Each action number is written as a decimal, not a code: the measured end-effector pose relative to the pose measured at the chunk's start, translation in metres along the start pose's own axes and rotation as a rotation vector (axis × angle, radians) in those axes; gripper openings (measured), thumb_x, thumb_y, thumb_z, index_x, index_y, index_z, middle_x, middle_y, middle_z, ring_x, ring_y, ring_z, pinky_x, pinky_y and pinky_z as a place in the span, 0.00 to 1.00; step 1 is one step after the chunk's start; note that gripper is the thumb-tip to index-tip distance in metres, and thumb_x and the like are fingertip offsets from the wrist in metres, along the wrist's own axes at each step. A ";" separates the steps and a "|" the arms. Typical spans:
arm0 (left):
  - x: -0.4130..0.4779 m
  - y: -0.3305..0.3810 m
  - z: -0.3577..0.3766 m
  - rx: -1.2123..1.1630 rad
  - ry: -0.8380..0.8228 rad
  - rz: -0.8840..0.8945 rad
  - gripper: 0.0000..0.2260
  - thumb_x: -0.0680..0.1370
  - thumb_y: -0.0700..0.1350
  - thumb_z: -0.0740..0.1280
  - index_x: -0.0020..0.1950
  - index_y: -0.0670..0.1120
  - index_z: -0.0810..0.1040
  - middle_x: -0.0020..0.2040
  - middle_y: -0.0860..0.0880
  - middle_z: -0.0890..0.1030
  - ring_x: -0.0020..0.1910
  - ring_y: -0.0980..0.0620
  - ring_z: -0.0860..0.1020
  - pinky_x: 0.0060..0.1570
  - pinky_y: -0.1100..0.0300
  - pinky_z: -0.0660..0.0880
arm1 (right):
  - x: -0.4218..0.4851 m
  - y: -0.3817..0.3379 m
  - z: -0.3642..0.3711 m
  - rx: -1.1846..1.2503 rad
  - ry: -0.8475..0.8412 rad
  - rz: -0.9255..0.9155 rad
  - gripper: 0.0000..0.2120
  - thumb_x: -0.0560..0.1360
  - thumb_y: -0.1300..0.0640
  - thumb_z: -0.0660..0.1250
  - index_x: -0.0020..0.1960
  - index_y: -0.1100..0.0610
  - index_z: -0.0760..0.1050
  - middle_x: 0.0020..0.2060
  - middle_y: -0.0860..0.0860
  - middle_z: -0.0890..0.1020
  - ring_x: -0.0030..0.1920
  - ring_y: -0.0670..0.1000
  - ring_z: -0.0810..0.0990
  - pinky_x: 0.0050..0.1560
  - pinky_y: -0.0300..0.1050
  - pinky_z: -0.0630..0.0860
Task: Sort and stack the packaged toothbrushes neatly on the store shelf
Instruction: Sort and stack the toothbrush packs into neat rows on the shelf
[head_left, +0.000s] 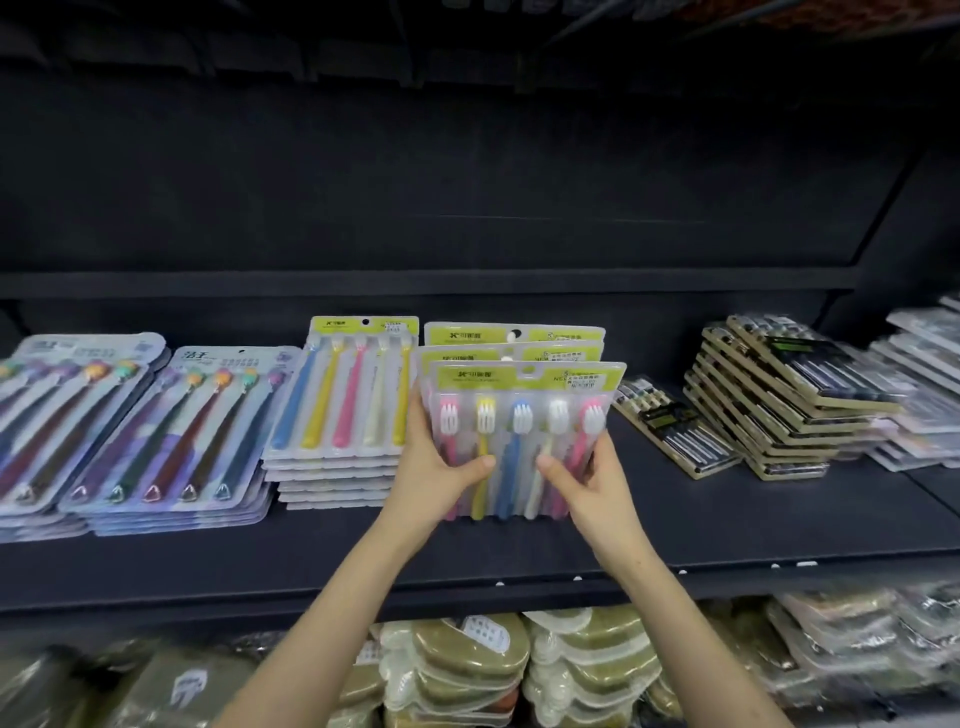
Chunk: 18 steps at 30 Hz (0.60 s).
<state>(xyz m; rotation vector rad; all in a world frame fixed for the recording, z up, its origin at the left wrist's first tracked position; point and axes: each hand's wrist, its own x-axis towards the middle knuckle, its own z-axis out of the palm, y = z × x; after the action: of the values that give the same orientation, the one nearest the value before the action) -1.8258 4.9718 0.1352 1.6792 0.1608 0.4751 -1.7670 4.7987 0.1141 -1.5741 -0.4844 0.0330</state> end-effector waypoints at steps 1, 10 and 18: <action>-0.001 -0.001 0.001 0.007 0.013 0.038 0.51 0.69 0.37 0.76 0.71 0.68 0.43 0.67 0.76 0.50 0.65 0.79 0.51 0.64 0.70 0.58 | 0.000 -0.002 0.000 0.001 -0.006 -0.007 0.28 0.74 0.55 0.71 0.71 0.49 0.65 0.64 0.45 0.76 0.65 0.44 0.74 0.67 0.50 0.70; 0.002 -0.004 0.005 -0.007 -0.016 0.049 0.44 0.71 0.44 0.75 0.76 0.62 0.50 0.74 0.63 0.61 0.71 0.67 0.60 0.65 0.71 0.62 | 0.010 -0.012 -0.007 -0.028 -0.102 -0.016 0.29 0.74 0.45 0.65 0.71 0.40 0.57 0.65 0.38 0.72 0.65 0.34 0.70 0.60 0.26 0.68; -0.020 -0.013 -0.002 0.317 0.055 0.097 0.27 0.72 0.50 0.73 0.67 0.62 0.65 0.62 0.67 0.72 0.61 0.70 0.69 0.58 0.76 0.66 | 0.001 0.006 -0.018 -0.222 -0.065 0.028 0.06 0.79 0.51 0.62 0.52 0.40 0.67 0.38 0.35 0.78 0.44 0.36 0.77 0.50 0.38 0.70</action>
<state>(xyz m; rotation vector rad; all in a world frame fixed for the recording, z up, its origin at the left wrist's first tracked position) -1.8428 4.9686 0.1183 1.9915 0.2033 0.5926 -1.7585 4.7823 0.1105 -1.8017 -0.5309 0.0541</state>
